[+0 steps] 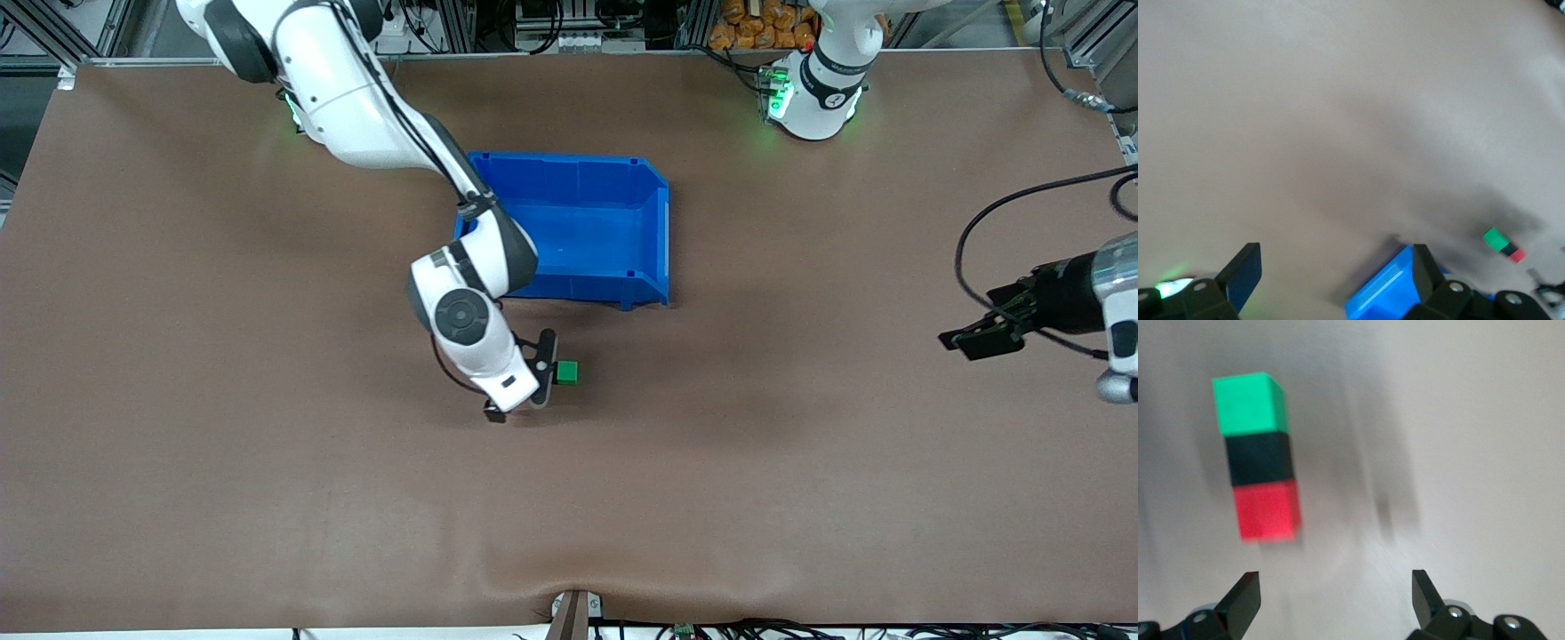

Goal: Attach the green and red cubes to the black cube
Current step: 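Open the right gripper and lift it away from the joined cubes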

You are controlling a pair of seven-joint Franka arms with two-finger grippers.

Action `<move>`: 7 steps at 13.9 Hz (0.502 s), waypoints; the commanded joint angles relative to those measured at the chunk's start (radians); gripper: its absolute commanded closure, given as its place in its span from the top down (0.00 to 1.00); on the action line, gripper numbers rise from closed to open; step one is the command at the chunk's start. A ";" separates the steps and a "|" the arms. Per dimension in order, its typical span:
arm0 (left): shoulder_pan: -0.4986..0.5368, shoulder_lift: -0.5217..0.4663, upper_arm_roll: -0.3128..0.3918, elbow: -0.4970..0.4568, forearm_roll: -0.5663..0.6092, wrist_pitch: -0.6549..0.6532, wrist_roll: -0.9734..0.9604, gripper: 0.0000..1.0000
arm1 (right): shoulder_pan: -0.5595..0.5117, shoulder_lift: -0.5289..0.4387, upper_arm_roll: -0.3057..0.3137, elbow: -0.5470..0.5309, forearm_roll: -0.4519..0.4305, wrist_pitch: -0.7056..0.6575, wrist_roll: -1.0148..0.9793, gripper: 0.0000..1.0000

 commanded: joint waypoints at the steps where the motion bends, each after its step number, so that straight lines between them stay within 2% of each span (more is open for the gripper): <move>1: 0.030 -0.077 -0.007 -0.084 0.016 -0.002 0.154 1.00 | -0.095 -0.095 0.015 -0.018 0.008 -0.060 0.004 1.00; 4: 0.020 -0.120 -0.021 -0.118 0.094 0.001 0.220 1.00 | -0.236 -0.165 0.015 -0.018 0.007 -0.176 -0.006 1.00; 7: 0.023 -0.186 -0.050 -0.189 0.097 0.012 0.245 1.00 | -0.409 -0.247 0.017 -0.018 0.008 -0.273 -0.006 1.00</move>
